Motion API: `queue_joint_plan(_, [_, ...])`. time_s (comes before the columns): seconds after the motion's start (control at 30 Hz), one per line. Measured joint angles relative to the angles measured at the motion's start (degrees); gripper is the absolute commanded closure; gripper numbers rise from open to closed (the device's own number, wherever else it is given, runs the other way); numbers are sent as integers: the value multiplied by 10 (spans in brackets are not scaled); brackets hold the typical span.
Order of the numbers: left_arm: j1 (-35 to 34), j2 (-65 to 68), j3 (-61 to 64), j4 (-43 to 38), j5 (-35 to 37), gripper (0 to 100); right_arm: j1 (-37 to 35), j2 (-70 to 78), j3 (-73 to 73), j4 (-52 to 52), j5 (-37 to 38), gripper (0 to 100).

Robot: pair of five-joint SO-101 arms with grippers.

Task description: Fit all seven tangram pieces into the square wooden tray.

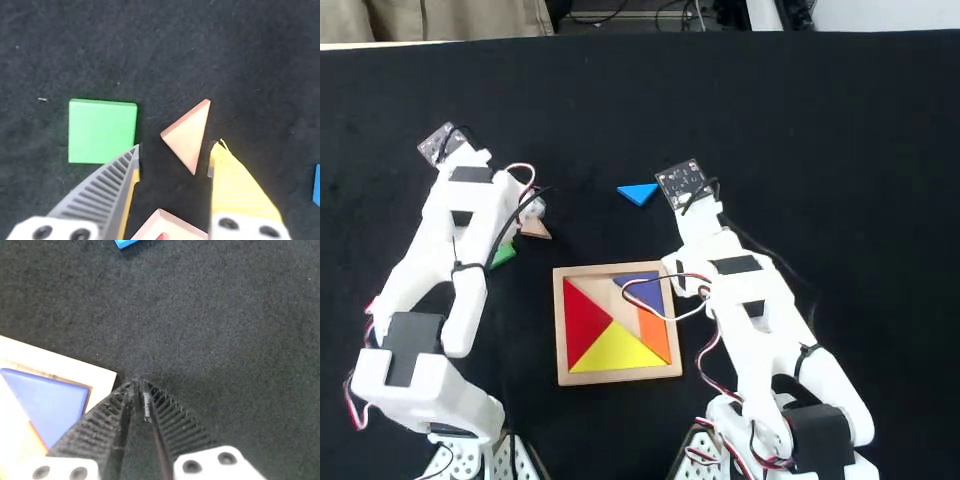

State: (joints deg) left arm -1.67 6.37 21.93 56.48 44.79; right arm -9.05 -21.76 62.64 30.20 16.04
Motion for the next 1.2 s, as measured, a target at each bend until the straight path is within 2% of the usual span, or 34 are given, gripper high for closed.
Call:
queue_joint_plan(0.2, [-2,-3,36,-61,0,777,0,0,0,0,0,987])
queue_joint_plan(0.4, [-3,18,37,-76,0,777,0,0,1,0,0,987])
queue_joint_plan(1.0, [-3,26,34,-55,0,777,0,0,3,0,0,987])
queue_joint_plan(1.2, [-1,97,-20,-60,-22,777,0,0,3,0,0,987])
